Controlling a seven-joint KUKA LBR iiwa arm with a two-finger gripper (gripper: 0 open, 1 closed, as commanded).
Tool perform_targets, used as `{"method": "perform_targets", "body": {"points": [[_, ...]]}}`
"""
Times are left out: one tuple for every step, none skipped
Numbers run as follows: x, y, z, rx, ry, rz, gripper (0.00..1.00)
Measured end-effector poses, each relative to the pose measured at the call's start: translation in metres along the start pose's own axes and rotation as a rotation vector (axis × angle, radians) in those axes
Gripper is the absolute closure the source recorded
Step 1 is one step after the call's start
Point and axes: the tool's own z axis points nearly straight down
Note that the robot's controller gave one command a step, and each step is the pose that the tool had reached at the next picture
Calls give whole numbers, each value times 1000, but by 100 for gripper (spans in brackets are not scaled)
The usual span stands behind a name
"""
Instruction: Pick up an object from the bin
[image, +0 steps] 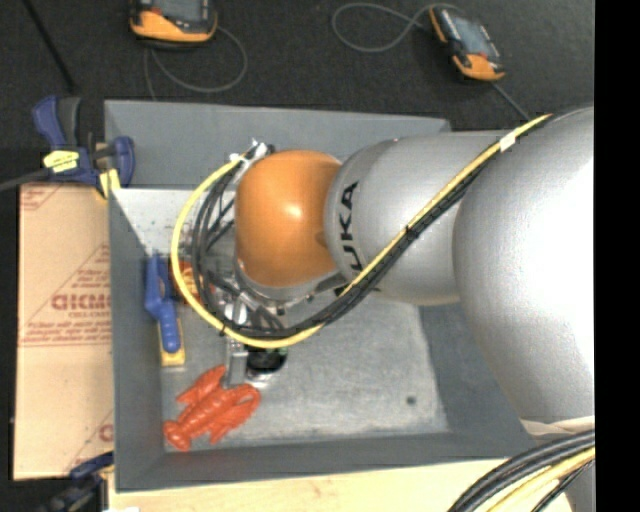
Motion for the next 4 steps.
{"method": "perform_targets", "body": {"points": [[-2,-1,-5,-2,-8,4,0],[13,-28,15,-2,-10,-3,0],[41,-44,23,0,-6,33,0],[20,-55,32,0,-6,-8,0]]}}
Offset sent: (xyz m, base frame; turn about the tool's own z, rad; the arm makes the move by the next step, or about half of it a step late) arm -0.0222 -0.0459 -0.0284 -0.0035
